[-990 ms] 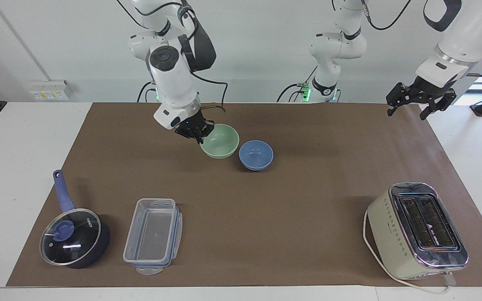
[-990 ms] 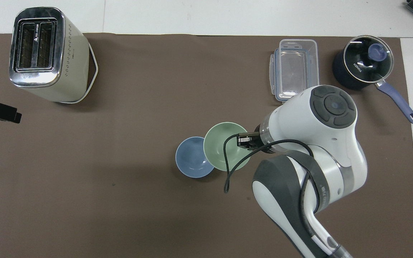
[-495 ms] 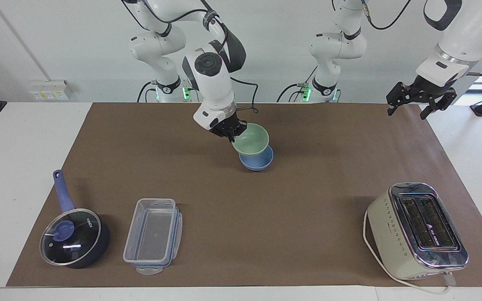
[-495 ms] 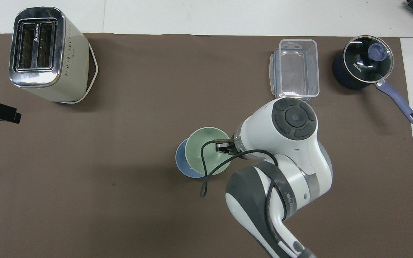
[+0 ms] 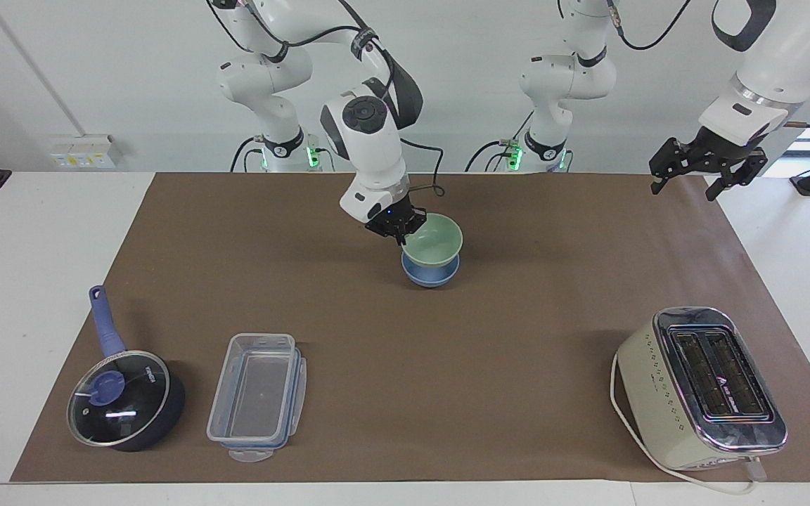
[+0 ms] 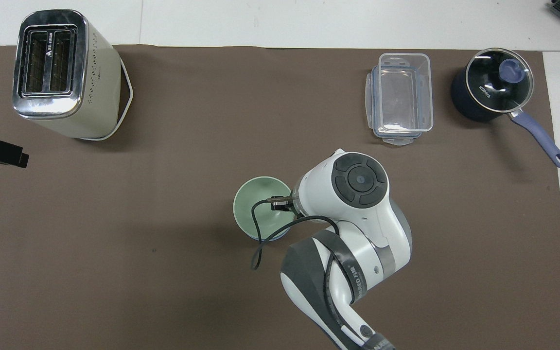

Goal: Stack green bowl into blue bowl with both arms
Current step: 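Lower the green bowl into the blue bowl with the right gripper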

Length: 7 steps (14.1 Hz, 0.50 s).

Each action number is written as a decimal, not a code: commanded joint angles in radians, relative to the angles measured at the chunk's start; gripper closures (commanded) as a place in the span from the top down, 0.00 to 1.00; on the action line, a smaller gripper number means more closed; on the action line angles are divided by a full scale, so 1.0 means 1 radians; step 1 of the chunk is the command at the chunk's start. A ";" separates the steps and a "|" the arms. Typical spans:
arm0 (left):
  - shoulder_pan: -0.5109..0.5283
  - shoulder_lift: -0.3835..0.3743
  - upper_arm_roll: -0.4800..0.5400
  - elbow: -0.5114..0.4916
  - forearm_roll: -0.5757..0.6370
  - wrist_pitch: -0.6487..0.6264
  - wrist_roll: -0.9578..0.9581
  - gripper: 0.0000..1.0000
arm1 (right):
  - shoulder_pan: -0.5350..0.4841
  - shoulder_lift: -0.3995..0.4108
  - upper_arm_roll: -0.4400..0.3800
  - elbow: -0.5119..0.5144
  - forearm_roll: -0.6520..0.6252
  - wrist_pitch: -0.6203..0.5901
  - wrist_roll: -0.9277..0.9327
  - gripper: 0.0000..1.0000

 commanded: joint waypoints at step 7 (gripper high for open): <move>0.009 -0.017 -0.008 -0.009 0.012 -0.005 0.002 1.00 | 0.023 0.030 -0.002 -0.044 -0.032 0.064 0.017 0.00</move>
